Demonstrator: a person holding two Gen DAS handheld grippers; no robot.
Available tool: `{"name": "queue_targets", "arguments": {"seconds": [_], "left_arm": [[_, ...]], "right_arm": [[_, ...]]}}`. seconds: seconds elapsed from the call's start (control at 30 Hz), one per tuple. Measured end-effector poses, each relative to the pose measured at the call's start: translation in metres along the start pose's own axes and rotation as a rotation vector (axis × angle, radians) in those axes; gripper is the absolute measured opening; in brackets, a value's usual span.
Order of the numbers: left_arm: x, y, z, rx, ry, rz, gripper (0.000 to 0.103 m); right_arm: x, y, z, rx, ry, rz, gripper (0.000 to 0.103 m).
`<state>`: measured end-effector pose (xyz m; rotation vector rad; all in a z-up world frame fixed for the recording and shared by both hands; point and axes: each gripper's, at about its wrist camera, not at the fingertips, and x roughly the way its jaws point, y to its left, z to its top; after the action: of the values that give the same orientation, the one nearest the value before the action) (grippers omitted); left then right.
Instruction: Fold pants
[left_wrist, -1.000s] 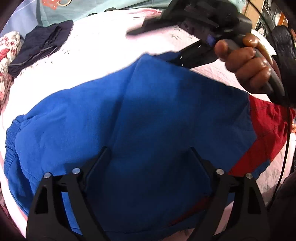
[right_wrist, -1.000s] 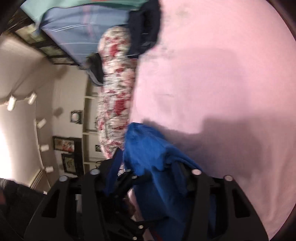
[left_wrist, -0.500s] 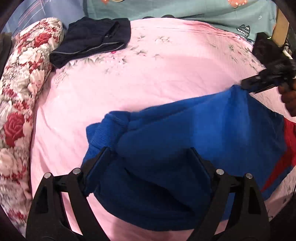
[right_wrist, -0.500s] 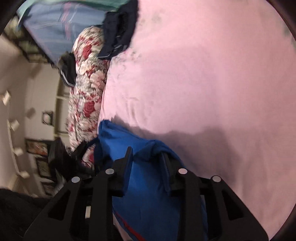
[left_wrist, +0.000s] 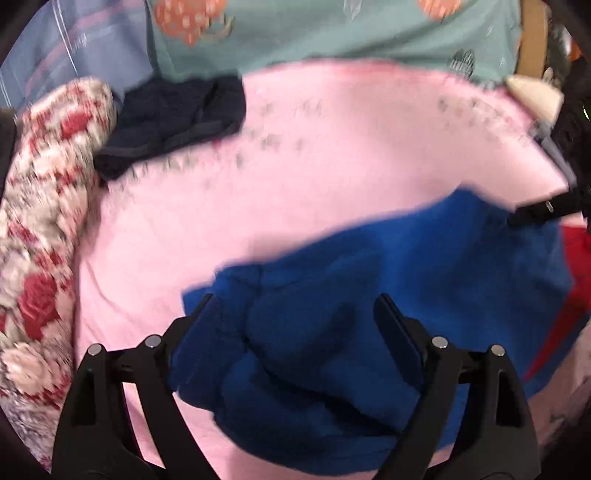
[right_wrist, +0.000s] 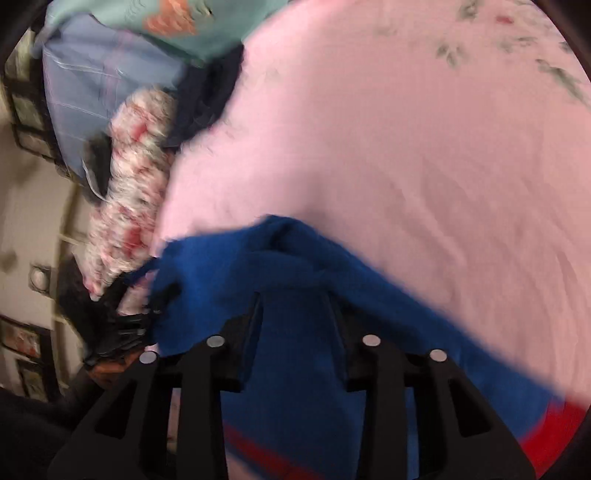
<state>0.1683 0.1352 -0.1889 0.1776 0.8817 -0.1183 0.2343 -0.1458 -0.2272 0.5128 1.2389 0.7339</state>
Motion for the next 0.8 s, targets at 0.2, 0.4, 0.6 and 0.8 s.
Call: {"name": "queue_targets", "arguments": {"seconds": [0.2,0.4,0.6,0.8], "left_arm": [[0.022,-0.016,0.012,0.065,-0.013,-0.093,0.088],[0.040,0.002,0.022,0.041,0.007,-0.014,0.088],[0.043,0.013,0.032,-0.050,0.023,-0.021,0.088],[0.062,0.018,0.026,-0.049,0.069,0.039,0.088]], "right_arm": [[-0.004,0.010,-0.053,-0.033,-0.033,-0.113,0.040],[-0.042,-0.015,-0.065,0.116,-0.210,-0.237,0.034],[0.003,0.046,0.000,-0.195,-0.215,-0.251,0.034],[0.053,0.035,0.036,-0.361,-0.081,-0.382,0.013]]}}
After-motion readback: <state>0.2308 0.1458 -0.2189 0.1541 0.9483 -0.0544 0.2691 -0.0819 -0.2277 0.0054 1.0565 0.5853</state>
